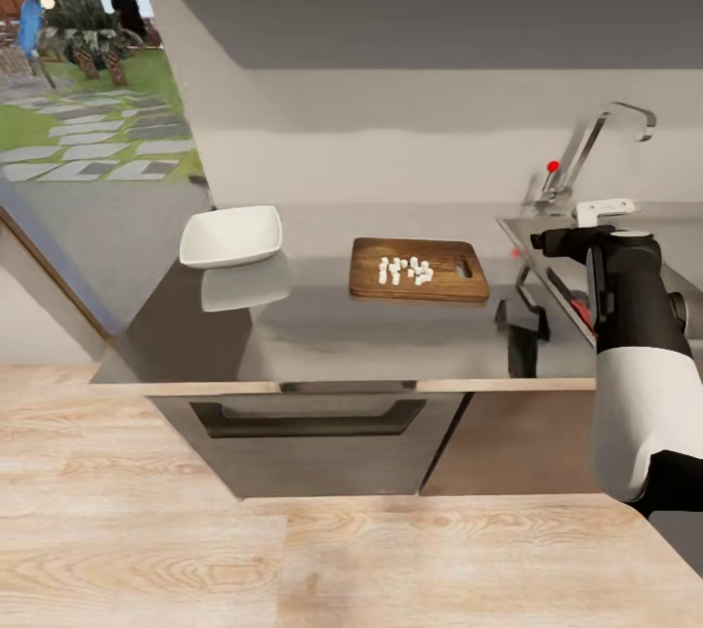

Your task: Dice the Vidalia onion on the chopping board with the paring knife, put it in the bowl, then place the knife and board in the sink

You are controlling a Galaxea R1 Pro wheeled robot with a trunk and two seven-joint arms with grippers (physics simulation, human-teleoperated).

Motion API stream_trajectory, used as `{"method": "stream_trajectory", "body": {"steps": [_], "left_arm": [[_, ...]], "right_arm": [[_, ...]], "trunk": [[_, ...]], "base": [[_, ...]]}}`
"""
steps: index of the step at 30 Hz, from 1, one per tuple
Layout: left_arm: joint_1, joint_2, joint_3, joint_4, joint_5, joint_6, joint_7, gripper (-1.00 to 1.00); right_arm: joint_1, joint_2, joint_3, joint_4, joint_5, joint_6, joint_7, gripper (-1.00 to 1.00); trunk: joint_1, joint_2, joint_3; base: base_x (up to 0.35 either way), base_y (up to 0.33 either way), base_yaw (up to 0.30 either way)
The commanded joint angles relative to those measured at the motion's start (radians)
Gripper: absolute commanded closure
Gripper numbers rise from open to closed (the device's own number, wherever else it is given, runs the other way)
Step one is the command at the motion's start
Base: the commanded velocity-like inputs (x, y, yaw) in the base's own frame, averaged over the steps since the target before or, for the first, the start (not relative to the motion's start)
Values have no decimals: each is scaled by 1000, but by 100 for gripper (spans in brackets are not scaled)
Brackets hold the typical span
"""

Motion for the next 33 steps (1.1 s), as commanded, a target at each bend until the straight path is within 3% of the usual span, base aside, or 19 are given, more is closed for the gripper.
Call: {"method": "stream_trajectory", "body": {"steps": [1, 33], "left_arm": [[-1, 0, -3, 3, 4, -4, -1, -100], [-1, 0, -3, 4, 5, -3, -1, -100]], "right_arm": [[-1, 0, -1, -1, 10, 3, 9, -100], [-1, 5, -2, 12, 10, 1, 1, -100]], "trunk": [[0, 0, -1], [0, 0, -1]], "base": [[2, 301, 0], [6, 116, 0]]}}
